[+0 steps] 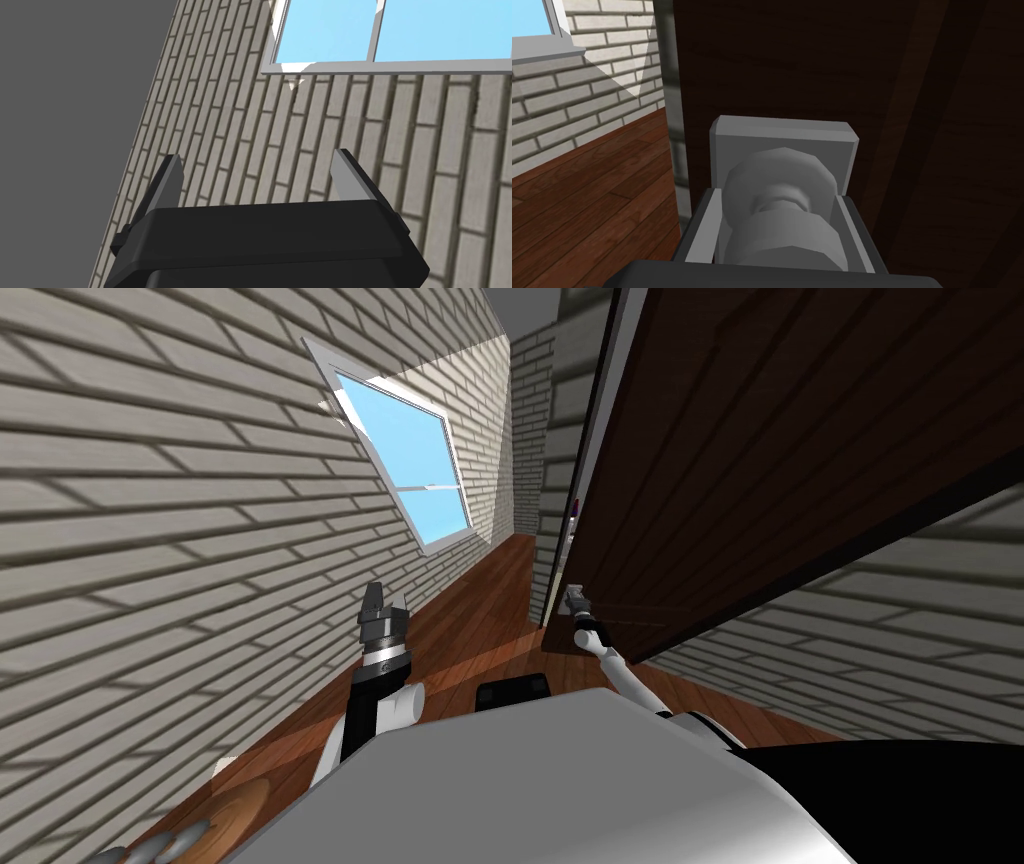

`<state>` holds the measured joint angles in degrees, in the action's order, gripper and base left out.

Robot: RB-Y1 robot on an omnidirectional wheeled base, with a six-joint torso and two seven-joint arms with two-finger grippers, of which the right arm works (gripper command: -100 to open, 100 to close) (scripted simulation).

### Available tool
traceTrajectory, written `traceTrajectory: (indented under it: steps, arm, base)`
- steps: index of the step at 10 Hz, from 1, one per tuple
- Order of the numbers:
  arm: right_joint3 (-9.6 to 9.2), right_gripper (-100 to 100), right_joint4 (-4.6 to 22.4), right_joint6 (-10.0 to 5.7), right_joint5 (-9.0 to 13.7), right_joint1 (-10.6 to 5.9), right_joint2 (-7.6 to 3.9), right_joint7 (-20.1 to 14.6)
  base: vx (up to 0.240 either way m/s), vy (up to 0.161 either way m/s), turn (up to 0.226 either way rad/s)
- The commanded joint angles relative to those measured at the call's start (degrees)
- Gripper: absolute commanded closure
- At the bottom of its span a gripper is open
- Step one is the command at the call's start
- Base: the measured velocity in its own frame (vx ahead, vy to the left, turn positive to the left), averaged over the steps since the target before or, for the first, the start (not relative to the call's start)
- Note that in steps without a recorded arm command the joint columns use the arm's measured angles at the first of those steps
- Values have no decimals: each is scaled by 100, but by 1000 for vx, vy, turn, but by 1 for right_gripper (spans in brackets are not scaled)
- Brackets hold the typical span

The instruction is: Pull the door open

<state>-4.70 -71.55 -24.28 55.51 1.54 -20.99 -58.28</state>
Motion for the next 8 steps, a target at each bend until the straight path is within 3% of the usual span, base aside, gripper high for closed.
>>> traceTrajectory:
  steps: [1,5,6,8]
  arm:
    - [-7,100,-2,-1,-2,1,5,2]
    - [-7,100,-2,-1,-2,1,5,2]
    - [-95,100,-32,-26,-6,45,-105,-114]
    - [-194,100,-67,-57,-10,94,-214,-239]
  base:
    - [-15,-1,-7]
    - [-2,0,3]
    - [-133,-48,172]
    - [-235,-60,163]
